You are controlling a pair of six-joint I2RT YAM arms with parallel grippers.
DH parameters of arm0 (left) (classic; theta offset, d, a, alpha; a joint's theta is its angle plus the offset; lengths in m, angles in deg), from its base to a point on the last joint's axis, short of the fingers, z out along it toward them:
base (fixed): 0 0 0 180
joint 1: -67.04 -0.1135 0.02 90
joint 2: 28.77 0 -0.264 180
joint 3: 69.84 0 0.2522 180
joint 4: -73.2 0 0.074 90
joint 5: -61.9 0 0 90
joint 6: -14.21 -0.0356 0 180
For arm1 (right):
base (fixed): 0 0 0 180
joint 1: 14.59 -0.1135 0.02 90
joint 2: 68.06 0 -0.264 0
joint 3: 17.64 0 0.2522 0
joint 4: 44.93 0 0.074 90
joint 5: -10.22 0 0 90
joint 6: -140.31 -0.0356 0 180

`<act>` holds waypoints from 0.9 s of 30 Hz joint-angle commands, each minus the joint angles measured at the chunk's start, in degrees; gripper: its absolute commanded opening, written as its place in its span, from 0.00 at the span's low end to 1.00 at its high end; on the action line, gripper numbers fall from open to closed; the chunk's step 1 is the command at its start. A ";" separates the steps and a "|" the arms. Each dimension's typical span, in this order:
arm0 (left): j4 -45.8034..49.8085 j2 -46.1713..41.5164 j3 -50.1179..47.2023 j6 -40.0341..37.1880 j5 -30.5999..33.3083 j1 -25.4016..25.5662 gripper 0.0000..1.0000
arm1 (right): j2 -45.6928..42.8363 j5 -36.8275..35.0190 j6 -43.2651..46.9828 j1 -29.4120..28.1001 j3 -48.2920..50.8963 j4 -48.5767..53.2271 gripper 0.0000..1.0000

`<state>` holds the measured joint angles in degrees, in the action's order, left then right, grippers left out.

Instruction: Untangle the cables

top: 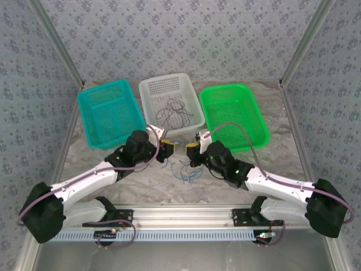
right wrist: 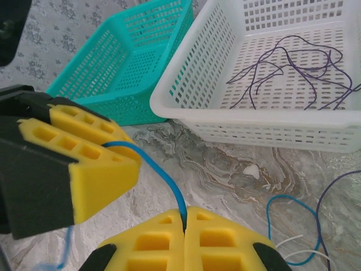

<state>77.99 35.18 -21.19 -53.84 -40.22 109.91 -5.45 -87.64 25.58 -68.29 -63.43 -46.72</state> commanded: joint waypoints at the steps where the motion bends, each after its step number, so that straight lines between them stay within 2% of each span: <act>1: -5.32 0.31 1.29 0.38 -3.71 0.23 0.02 | -0.72 0.61 0.24 0.22 0.66 -1.86 0.02; 5: -5.95 0.02 2.76 2.10 -4.83 0.76 0.00 | 1.32 -0.61 -0.19 0.11 0.14 -0.54 0.12; 6: -5.30 0.00 3.44 2.34 -4.91 0.98 0.00 | 2.11 -1.39 -0.30 0.04 -0.19 -0.09 0.17; 7: -4.67 0.19 3.96 2.47 -4.99 1.19 0.00 | 2.78 -2.35 -0.40 0.00 -0.57 0.38 0.30; 9: -3.58 0.34 4.88 2.98 -5.01 1.51 0.00 | 4.57 -4.09 -0.40 -0.26 -1.60 1.20 0.47; 12: -3.80 0.28 4.85 4.19 -4.60 1.73 0.00 | 7.55 -6.24 -0.31 -0.36 -3.45 2.90 0.59; 15: -4.29 -0.65 4.51 5.37 -4.31 1.83 0.00 | 10.46 -8.81 -2.18 -0.27 -4.22 3.74 0.60; 17: -3.68 -1.54 4.45 5.50 -4.07 1.82 0.00 | 11.58 -9.86 -3.81 -0.05 -3.97 3.57 0.58; 22: 0.44 -5.14 4.30 3.82 -0.32 1.81 0.00 | 12.13 -9.38 -6.59 0.12 -0.77 2.36 0.56; 24: 2.11 -6.53 4.43 3.06 1.05 1.85 0.00 | 10.21 -9.81 -7.25 -0.42 1.41 0.81 0.63; 26: 3.65 -7.31 4.56 2.70 2.34 1.86 0.00 | 6.46 -11.91 -7.26 -0.84 2.53 1.50 0.75; 27: 4.47 -7.43 4.65 2.58 3.13 1.86 0.00 | 4.62 -13.22 -7.22 -0.82 2.60 2.98 0.77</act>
<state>79.54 28.92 -17.97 -49.86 -40.03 111.42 4.15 -96.69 19.83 -68.66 -61.75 -44.66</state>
